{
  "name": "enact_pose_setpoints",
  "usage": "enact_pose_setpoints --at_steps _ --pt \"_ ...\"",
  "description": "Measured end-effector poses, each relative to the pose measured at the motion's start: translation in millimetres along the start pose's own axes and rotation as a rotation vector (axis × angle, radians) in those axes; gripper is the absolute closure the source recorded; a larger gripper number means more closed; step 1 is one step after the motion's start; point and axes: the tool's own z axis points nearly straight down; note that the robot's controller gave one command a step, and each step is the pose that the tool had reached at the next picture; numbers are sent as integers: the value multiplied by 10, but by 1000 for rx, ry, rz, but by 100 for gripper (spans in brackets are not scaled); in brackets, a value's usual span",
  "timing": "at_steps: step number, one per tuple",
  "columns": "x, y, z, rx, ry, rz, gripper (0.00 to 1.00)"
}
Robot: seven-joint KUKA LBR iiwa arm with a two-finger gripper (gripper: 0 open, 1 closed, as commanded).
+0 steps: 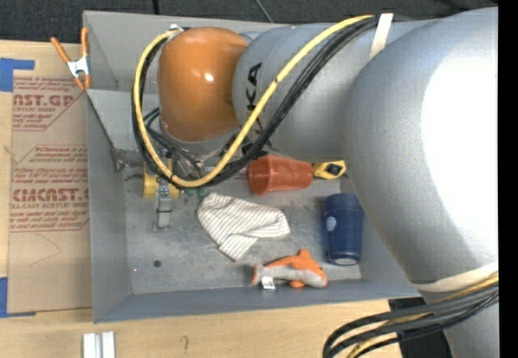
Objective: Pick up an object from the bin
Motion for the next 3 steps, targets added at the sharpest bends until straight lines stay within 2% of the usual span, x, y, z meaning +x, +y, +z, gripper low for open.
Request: enact_pose_setpoints --at_steps 1,2,3 --pt "-20 -9 -50 -2 -7 2 0" --pt "-21 -12 -49 -2 -7 3 0" --pt "89 -8 313 -3 -11 21 0"
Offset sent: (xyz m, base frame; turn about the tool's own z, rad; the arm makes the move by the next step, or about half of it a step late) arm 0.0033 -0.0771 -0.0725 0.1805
